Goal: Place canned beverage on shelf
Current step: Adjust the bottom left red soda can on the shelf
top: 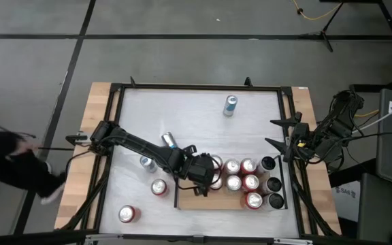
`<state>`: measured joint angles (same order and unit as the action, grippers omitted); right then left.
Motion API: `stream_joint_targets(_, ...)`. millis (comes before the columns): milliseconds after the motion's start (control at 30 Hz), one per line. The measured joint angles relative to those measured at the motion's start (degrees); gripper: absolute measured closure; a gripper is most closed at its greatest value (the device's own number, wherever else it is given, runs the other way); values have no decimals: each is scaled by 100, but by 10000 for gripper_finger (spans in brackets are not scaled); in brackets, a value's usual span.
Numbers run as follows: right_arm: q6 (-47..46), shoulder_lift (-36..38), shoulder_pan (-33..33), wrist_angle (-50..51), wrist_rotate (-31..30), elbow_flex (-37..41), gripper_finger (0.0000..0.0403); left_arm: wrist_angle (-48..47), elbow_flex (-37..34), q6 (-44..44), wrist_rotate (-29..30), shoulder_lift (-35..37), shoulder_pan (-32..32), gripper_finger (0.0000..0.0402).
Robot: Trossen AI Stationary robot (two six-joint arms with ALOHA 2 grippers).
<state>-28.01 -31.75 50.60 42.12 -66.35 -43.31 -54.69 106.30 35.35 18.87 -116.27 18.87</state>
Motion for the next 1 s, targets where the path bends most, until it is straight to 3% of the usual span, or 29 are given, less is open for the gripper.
stream_joint_targets(333, 0, 0, -2, 1, 0, 0, 56, -319, 0, 5, -501, 0, 32, 257)
stream_joint_targets(667, 0, 1, 1, 1, 0, 0, 56, 474, 0, 9, -487, 0, 79, 257)
stream_joint_targets(1000, 0, 1, 0, 1, 0, 0, 56, -102, 0, 7, -359, 0, 52, 257)
